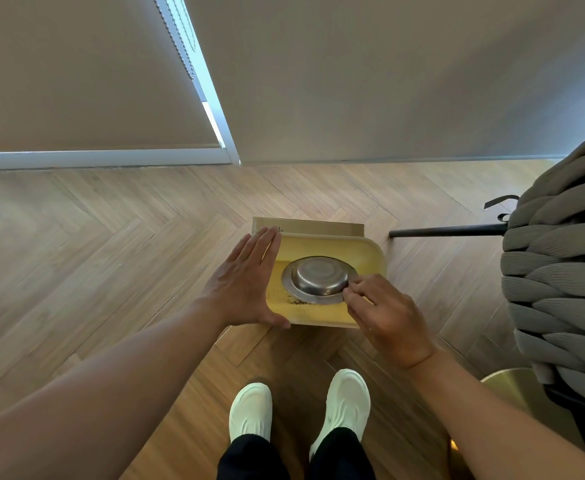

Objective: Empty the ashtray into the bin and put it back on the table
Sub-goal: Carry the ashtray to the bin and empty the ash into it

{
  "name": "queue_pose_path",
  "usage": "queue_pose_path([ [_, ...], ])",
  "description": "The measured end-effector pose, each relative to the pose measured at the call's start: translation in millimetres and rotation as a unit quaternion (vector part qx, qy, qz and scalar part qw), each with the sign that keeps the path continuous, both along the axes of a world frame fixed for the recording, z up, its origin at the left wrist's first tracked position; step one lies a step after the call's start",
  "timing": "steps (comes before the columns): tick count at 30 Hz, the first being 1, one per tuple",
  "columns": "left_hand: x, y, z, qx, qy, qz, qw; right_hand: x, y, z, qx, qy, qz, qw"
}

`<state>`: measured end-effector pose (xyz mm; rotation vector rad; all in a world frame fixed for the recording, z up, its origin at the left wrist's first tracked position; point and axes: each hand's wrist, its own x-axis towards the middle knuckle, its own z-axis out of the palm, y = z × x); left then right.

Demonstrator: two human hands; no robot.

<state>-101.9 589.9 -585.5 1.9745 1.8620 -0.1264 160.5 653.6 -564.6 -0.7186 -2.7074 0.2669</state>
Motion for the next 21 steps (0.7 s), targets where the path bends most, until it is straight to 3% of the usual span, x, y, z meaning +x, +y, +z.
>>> queue_pose_path([
  [21,1.8,0.3,-2.4,-0.003,0.005,0.007,1.000,-0.5,-4.9,4.7,0.051,0.011,0.007,0.999],
])
